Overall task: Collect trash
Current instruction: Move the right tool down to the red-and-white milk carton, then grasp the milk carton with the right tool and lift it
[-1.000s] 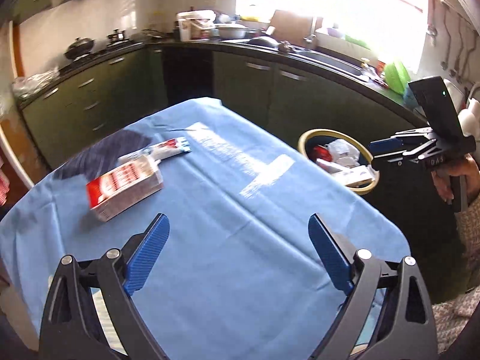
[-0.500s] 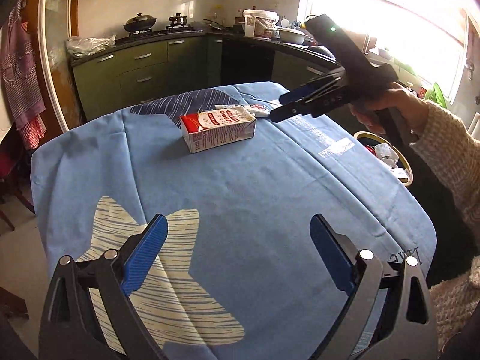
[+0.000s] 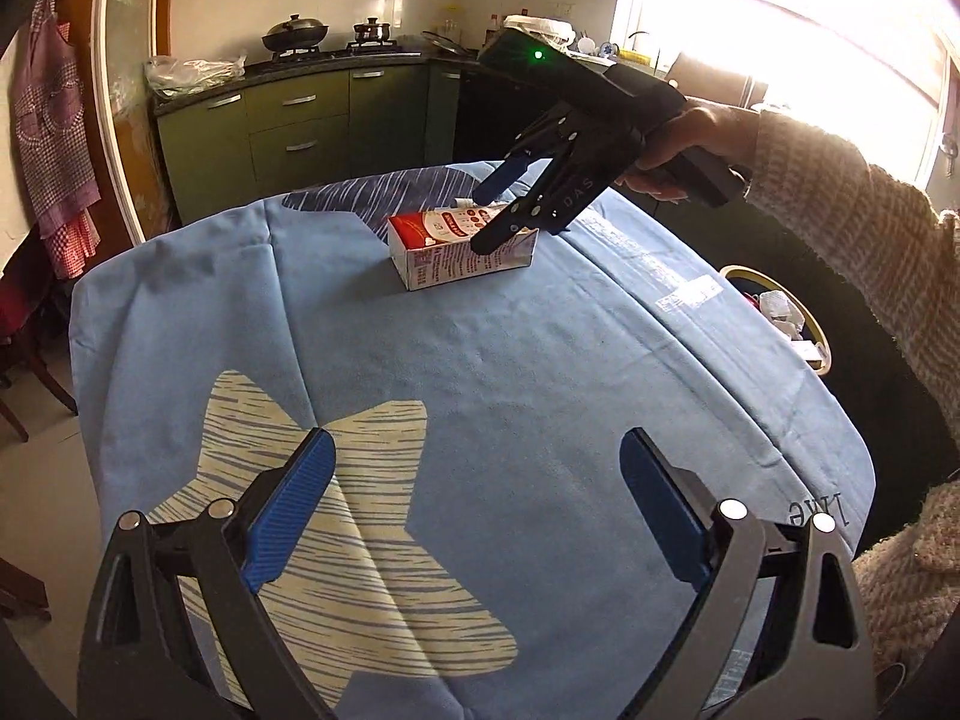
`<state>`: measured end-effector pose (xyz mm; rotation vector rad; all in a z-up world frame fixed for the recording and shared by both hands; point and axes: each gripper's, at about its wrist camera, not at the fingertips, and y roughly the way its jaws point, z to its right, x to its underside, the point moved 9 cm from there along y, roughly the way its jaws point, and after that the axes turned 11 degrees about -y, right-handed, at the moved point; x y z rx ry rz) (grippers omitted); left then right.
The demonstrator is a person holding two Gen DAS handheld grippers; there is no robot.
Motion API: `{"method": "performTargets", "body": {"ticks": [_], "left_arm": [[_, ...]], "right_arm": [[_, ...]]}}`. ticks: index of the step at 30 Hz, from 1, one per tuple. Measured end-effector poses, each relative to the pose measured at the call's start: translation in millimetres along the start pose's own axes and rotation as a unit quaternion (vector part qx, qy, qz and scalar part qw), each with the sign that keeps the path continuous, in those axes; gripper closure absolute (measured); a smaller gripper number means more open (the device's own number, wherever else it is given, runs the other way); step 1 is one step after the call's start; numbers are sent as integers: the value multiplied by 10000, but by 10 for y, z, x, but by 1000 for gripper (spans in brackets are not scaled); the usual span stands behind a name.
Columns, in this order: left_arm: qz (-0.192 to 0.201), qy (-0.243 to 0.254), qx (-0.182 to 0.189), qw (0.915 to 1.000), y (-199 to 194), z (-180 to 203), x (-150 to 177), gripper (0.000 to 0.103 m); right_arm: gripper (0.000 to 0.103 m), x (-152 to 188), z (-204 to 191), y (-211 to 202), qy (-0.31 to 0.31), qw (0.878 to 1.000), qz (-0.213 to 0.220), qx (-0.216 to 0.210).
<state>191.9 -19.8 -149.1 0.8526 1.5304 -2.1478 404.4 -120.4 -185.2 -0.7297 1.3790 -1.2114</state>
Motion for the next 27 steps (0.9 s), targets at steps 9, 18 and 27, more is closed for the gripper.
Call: {"method": "performTargets", "body": {"ticks": [9, 18, 27], "left_arm": [[-72, -29, 8, 10000, 3, 1, 6, 12], [-56, -31, 21, 10000, -72, 58, 46, 12], [-11, 77, 166, 9998, -198, 276, 129, 12]], "right_arm": [[38, 96, 47, 171, 51, 9995, -310, -94], [45, 323, -209, 105, 786, 9968, -108, -69], [46, 971, -576, -422, 2157, 9757, 381, 114]]}}
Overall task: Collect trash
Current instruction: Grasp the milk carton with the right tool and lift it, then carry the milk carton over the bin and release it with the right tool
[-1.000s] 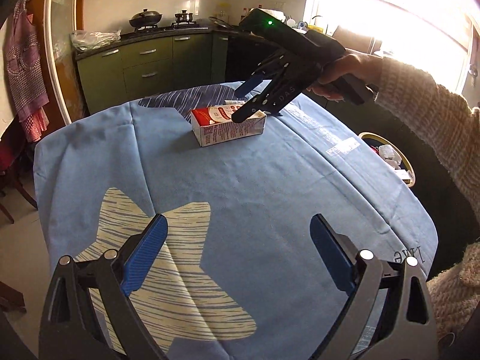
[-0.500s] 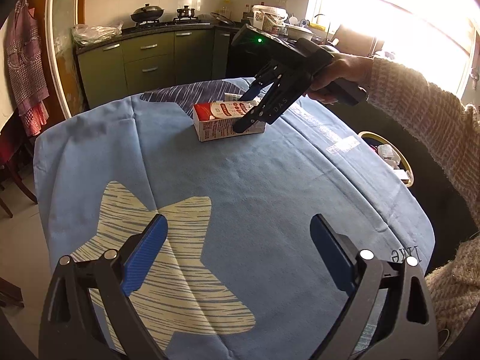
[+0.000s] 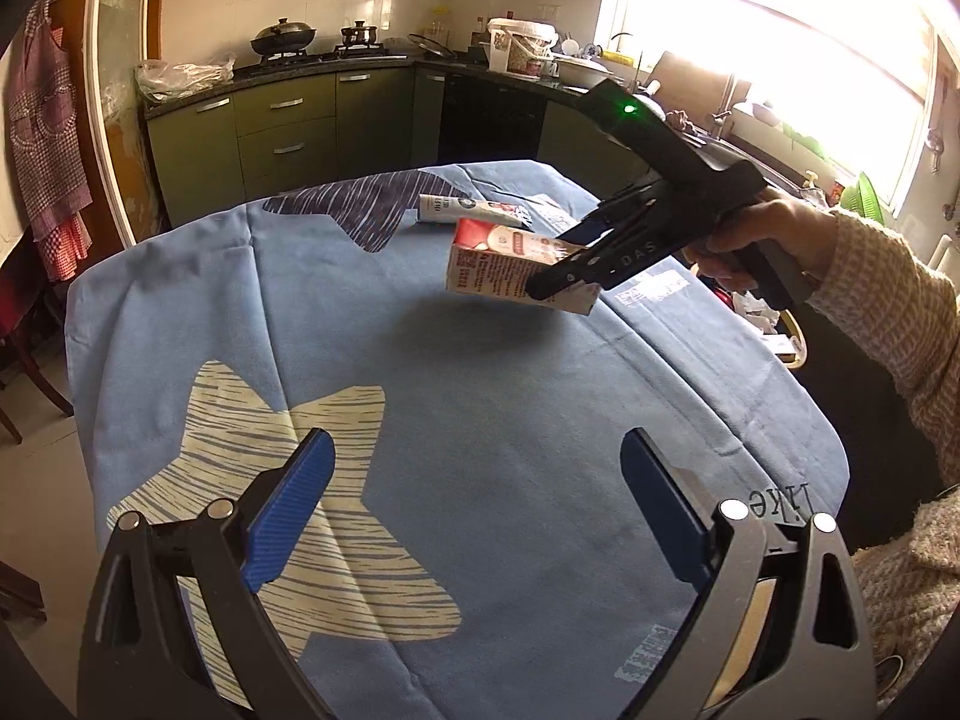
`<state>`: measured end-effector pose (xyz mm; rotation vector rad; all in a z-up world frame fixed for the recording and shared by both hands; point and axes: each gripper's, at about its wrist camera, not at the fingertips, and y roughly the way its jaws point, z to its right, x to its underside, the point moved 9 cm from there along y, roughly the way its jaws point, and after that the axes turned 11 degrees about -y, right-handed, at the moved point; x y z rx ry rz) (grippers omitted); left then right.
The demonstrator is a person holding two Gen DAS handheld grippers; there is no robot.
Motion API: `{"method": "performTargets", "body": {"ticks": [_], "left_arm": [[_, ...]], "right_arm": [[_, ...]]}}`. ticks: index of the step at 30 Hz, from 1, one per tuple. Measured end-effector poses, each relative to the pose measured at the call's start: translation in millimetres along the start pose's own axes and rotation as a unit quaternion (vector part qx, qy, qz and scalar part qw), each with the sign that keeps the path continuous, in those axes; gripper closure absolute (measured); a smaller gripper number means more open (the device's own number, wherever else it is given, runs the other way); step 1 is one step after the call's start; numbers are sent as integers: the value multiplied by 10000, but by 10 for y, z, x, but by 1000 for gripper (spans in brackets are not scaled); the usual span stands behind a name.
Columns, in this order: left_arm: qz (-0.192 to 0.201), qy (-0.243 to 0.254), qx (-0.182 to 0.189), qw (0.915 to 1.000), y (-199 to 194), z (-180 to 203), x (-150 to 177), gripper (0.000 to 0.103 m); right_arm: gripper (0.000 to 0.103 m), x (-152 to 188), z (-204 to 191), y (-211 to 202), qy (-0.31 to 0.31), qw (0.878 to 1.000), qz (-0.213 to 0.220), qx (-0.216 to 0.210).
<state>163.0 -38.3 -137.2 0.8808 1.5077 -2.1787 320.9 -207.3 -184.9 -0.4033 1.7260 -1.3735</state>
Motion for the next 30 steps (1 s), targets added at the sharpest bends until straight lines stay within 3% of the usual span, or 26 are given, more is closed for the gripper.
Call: {"method": "performTargets", "body": {"ticks": [5, 9, 17, 22, 25, 27, 30], "left_arm": [[46, 207, 92, 9997, -59, 227, 60, 12], [83, 338, 217, 9992, -84, 413, 101, 11], [46, 572, 332, 9978, -60, 680, 160, 11], [25, 690, 288, 9972, -64, 738, 163, 11], [-18, 688, 258, 9973, -54, 727, 174, 11], [-73, 698, 228, 9973, -27, 718, 184, 11], [-165, 754, 190, 9968, 22, 715, 184, 11]], "right_arm": [[46, 701, 171, -601, 741, 9959, 212, 480], [46, 1520, 581, -1081, 1676, 9804, 197, 1012], [51, 3132, 1457, -1429, 3758, 9133, -110, 1567], [51, 3535, 1782, -1328, 4081, 8924, -326, 1900], [51, 3610, 1868, -1241, 4130, 8908, -354, 1863], [41, 3633, 1882, -1218, 4148, 8890, -364, 1907], [38, 3605, 1858, -1366, 4125, 8843, -162, 2181]]}}
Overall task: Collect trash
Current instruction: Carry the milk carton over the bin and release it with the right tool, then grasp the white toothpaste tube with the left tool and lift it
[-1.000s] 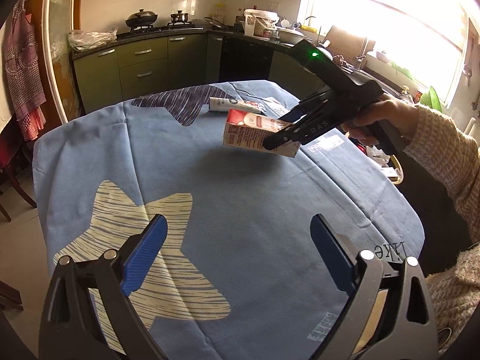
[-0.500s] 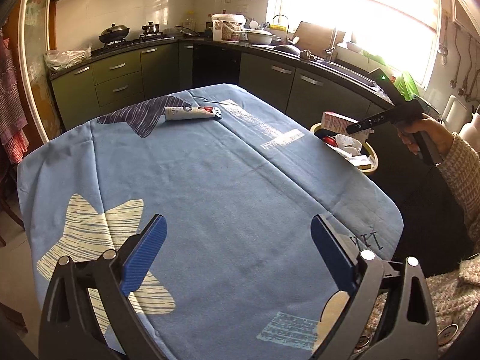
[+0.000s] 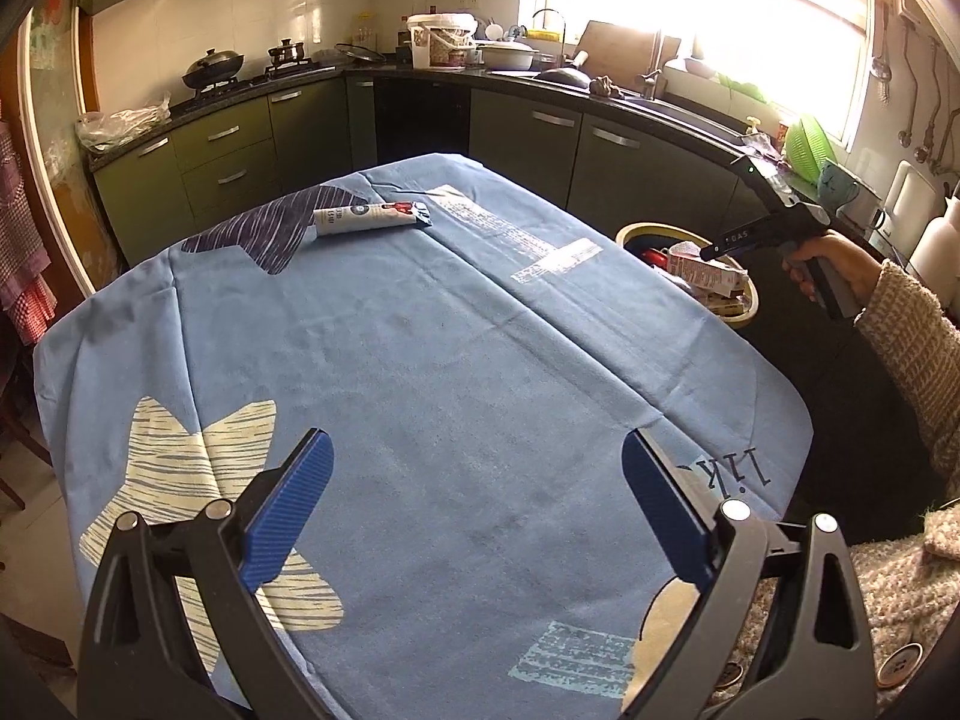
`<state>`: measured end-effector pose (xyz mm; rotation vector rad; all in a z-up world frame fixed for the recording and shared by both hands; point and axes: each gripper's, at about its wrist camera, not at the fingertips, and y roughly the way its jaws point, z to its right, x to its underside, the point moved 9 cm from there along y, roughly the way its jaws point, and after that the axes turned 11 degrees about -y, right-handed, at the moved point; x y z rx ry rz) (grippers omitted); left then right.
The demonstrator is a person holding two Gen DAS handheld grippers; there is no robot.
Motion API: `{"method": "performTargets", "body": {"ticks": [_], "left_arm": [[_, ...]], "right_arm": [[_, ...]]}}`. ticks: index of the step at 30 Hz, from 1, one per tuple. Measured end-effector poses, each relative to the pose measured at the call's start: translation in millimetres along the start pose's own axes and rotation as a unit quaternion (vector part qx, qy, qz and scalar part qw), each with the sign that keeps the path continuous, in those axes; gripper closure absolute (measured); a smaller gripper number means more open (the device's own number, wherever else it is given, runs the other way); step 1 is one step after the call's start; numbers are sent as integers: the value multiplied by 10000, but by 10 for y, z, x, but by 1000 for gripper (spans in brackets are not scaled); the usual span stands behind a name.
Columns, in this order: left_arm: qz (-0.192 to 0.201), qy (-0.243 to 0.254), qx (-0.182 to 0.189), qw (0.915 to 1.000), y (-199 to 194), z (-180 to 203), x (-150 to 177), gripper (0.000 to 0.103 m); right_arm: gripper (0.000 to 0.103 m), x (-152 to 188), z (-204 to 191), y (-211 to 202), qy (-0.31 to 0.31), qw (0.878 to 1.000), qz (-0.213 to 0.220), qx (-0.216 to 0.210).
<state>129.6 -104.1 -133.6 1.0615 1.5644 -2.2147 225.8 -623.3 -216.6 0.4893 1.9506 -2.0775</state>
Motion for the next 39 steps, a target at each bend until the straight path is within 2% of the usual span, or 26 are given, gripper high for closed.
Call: {"method": "performTargets", "body": {"ticks": [3, 6, 10, 16, 22, 26, 30, 35, 39], "left_arm": [[-132, 92, -15, 9999, 79, 2, -42, 11], [-196, 232, -31, 9995, 173, 2, -167, 11], [-176, 495, -54, 9986, 364, -63, -504, 11], [23, 1147, 62, 9934, 851, -209, -1196, 11], [-177, 1601, 54, 9869, 1554, -395, -1640, 11], [-421, 1746, 249, 9834, 1951, -410, -1781, 11], [-594, 1930, 247, 9791, 2251, -437, -1900, 11], [-956, 2089, 322, 9727, 2521, -506, -1896, 11], [-1103, 2154, 386, 9695, 2583, -560, -1867, 11]], "right_arm": [[38, 22, -61, -292, 101, 9988, 448, -156], [38, 84, -294, -547, 33, 9961, 761, -436], [38, 236, -609, -754, -237, 9932, 953, -618], [37, 356, -907, -750, -426, 9910, 939, -856], [33, 419, -966, -733, -393, 9902, 925, -966], [33, 449, -964, -700, -331, 9911, 830, -989], [33, 430, -957, -627, -265, 9919, 711, -1021], [33, 348, -979, -550, -249, 9925, 609, -1029], [32, 292, -1029, -526, -318, 9923, 550, -1059]]}}
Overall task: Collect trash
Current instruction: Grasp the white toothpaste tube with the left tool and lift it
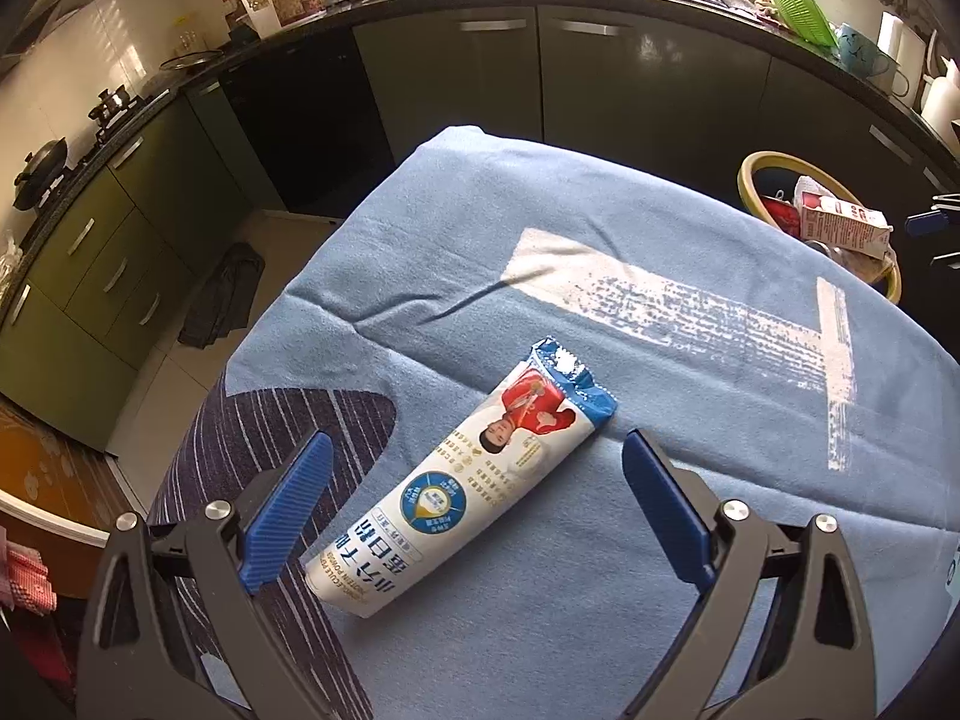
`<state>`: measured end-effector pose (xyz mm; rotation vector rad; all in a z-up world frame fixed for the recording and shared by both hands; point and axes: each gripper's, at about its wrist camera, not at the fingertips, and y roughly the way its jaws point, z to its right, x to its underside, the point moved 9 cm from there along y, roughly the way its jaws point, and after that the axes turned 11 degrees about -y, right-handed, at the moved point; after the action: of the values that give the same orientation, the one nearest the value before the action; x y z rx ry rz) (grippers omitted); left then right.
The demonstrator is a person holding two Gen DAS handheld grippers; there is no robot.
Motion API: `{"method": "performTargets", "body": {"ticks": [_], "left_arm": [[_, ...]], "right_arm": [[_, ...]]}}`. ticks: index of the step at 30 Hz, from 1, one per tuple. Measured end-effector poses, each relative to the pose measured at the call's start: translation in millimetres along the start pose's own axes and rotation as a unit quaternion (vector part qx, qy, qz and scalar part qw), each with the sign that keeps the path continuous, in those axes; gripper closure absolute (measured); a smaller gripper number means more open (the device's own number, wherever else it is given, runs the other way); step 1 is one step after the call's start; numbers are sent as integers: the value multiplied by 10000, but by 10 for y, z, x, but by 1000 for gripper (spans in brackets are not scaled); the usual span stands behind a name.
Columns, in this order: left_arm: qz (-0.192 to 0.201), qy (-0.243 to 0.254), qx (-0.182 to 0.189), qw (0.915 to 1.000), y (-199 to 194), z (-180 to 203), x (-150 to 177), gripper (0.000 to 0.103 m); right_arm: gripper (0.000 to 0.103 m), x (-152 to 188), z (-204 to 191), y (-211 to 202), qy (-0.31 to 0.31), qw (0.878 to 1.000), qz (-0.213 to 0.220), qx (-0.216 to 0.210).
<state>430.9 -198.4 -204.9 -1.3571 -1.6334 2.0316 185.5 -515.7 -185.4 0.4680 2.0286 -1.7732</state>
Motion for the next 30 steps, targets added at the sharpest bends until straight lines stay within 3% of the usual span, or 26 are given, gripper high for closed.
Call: {"method": "performTargets", "body": {"ticks": [6, 8, 13, 19, 22, 30], "left_arm": [[-256, 63, 113, 9996, 90, -2, 114, 11], [-290, 4, 198, 9994, 85, 9, 142, 15], [-401, -226, 299, 9985, 21, 37, 185, 44], [-411, -229, 162, 9988, -83, 193, 287, 74], [-413, -268, 42, 9988, -137, 276, 358, 79], [-398, -294, -163, 9986, -328, 565, 599, 81]], "right_arm": [[29, -45, -62, 61, -48, 9999, -64, -93], [29, -47, -80, 70, -71, 9999, -72, -113], [29, -35, -108, 33, -79, 9998, -20, -163], [29, 37, -154, -66, -75, 9995, 109, -272], [29, 100, -174, -142, -63, 9992, 196, -329], [29, 270, -198, -457, -8, 9979, 526, -372]]}}
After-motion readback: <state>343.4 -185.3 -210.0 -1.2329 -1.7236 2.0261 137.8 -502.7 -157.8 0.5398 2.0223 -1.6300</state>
